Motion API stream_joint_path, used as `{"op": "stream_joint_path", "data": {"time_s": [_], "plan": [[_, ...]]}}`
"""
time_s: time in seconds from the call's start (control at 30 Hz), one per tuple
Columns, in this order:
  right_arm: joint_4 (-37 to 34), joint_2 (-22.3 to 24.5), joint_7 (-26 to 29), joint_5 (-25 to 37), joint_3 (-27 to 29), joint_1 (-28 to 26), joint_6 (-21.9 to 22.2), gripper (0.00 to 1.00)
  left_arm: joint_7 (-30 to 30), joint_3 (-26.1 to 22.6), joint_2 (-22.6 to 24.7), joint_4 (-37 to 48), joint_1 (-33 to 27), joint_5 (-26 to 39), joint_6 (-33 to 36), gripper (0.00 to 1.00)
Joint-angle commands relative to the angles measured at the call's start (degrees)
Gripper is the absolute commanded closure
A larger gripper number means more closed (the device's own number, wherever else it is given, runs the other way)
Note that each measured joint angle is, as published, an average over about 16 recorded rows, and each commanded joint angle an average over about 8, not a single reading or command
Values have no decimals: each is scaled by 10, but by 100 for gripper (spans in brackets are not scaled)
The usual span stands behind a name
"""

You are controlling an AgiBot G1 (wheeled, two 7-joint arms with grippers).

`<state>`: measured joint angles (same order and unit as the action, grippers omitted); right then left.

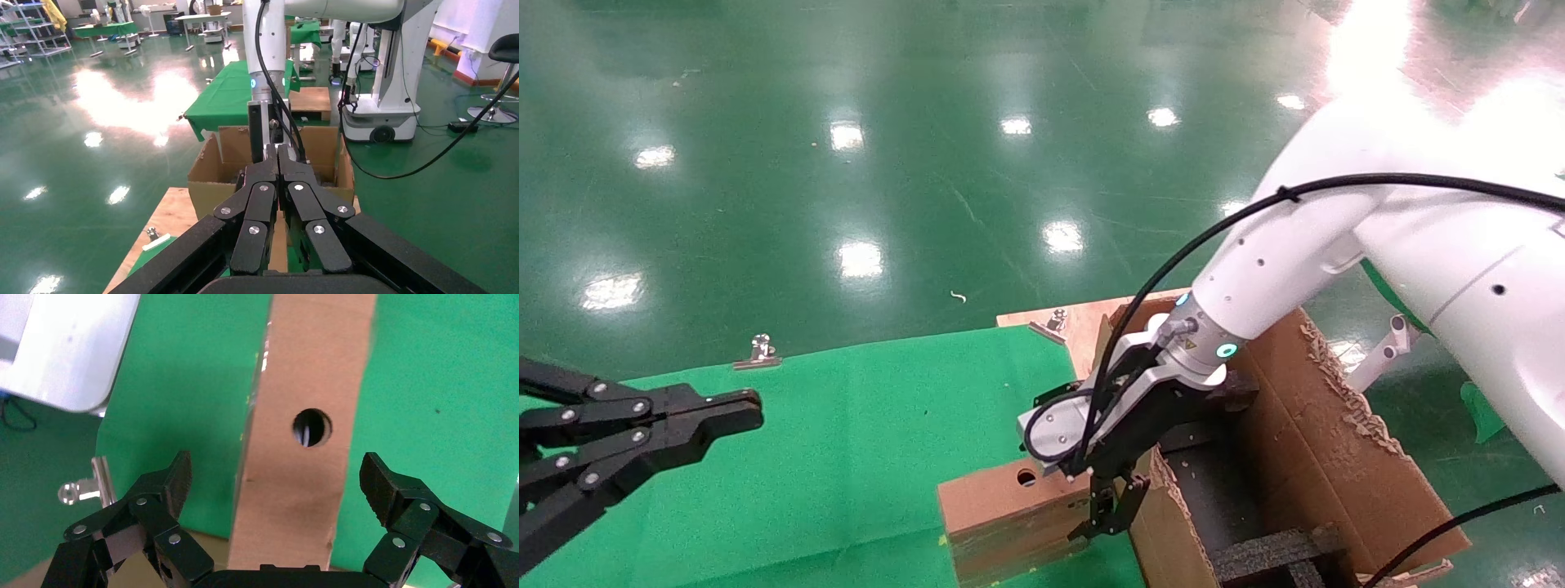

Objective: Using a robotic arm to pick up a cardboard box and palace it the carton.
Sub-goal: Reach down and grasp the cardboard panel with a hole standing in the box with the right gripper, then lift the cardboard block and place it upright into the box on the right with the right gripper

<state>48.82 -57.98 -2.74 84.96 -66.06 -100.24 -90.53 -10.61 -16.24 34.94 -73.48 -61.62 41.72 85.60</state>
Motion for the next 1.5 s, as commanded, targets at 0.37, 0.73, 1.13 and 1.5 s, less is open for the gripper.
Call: {"op": "stream_joint_path", "data": {"time_s": [0.37,0.73,1.13,1.5], "plan": [[-7,-8,-9,3,-12,-6,-1,100,0,0,0,0,0,0,0,0],[-3,-4,-7,1,-6,-3,0,100,0,0,0,0,0,0,0,0],[-2,-2,-5,1,-4,-1,0,100,0,0,0,0,0,0,0,0],[-9,4,0,-14,-2,-13,7,100,0,0,0,0,0,0,0,0]]}}
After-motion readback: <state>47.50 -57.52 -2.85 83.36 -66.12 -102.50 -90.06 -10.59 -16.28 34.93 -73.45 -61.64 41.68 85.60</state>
